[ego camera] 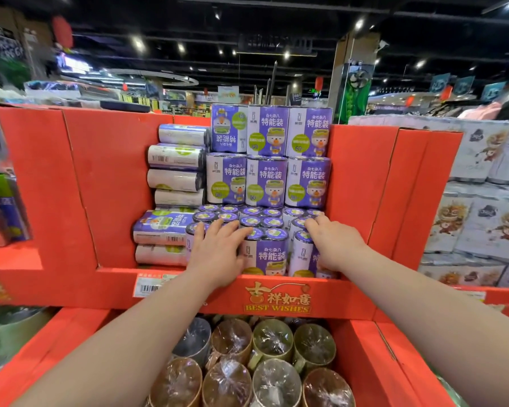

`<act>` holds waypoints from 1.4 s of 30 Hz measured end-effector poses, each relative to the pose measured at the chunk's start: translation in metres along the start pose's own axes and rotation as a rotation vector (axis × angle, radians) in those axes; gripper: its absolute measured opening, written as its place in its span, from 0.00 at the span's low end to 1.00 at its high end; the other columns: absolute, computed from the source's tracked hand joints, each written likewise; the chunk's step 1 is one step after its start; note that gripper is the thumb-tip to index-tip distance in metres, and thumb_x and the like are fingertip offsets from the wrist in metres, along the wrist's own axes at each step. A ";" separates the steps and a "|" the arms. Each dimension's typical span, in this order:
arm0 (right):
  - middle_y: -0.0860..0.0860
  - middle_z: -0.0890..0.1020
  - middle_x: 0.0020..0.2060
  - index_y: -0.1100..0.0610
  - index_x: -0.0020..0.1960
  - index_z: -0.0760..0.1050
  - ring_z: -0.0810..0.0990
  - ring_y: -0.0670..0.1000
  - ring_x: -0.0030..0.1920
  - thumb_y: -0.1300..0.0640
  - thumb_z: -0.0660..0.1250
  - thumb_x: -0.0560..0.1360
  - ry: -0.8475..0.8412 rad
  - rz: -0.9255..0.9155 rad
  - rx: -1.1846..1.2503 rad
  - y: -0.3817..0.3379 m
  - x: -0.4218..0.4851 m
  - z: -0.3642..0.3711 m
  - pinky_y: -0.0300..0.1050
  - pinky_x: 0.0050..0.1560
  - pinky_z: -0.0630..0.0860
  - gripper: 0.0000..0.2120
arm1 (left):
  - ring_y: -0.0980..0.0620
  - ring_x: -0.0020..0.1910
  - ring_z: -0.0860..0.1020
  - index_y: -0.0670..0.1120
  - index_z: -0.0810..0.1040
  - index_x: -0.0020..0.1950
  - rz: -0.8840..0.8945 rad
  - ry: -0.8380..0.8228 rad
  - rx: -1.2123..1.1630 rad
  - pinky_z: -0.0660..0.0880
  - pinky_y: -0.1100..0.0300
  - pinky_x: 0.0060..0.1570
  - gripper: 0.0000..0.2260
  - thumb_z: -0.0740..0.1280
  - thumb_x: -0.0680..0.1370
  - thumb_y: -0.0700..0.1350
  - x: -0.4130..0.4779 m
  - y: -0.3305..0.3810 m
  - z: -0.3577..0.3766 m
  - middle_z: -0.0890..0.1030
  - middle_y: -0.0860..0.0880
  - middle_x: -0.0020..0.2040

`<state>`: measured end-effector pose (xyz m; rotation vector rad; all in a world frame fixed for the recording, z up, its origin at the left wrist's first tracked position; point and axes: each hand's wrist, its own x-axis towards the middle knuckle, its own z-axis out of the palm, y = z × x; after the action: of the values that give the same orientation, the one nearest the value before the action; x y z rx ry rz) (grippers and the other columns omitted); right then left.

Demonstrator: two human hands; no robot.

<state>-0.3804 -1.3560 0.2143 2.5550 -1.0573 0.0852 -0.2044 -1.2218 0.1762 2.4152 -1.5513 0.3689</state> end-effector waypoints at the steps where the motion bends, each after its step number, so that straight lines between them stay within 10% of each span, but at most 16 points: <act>1: 0.54 0.69 0.63 0.56 0.70 0.59 0.75 0.57 0.61 0.60 0.69 0.72 0.012 0.002 0.005 0.000 -0.001 0.002 0.48 0.44 0.69 0.30 | 0.49 0.78 0.50 0.60 0.56 0.76 0.002 0.008 0.006 0.42 0.42 0.74 0.26 0.59 0.79 0.52 0.000 0.000 0.000 0.56 0.55 0.78; 19: 0.52 0.68 0.69 0.52 0.70 0.66 0.65 0.55 0.70 0.51 0.62 0.75 0.131 -0.215 0.283 -0.058 -0.048 -0.027 0.53 0.67 0.64 0.24 | 0.45 0.77 0.54 0.52 0.59 0.76 -0.133 0.056 0.068 0.55 0.49 0.72 0.24 0.56 0.81 0.55 -0.089 -0.001 -0.008 0.57 0.48 0.77; 23: 0.52 0.77 0.59 0.52 0.63 0.73 0.74 0.56 0.62 0.51 0.61 0.75 0.169 -0.416 0.380 -0.110 -0.084 -0.032 0.50 0.59 0.73 0.17 | 0.44 0.64 0.72 0.47 0.73 0.65 -0.121 0.010 0.059 0.69 0.53 0.60 0.21 0.56 0.77 0.56 -0.144 -0.021 -0.015 0.74 0.48 0.64; 32: 0.55 0.78 0.56 0.55 0.56 0.73 0.76 0.59 0.59 0.53 0.59 0.76 0.003 -0.824 0.362 -0.260 -0.207 -0.020 0.51 0.54 0.73 0.12 | 0.46 0.31 0.79 0.47 0.79 0.37 -0.220 0.041 0.060 0.75 0.57 0.23 0.14 0.57 0.66 0.52 -0.337 -0.079 -0.017 0.78 0.49 0.35; 42: 0.54 0.76 0.58 0.53 0.60 0.74 0.76 0.58 0.60 0.52 0.59 0.76 -0.275 -0.992 0.352 -0.390 -0.360 0.011 0.49 0.57 0.72 0.14 | 0.45 0.64 0.70 0.48 0.70 0.66 -0.762 -0.392 0.037 0.71 0.52 0.60 0.18 0.60 0.78 0.52 -0.586 -0.116 -0.031 0.71 0.47 0.63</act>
<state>-0.3692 -0.8660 0.0113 3.1616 0.2806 -0.3763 -0.3362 -0.6663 -0.0026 2.9845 -0.6086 -0.2399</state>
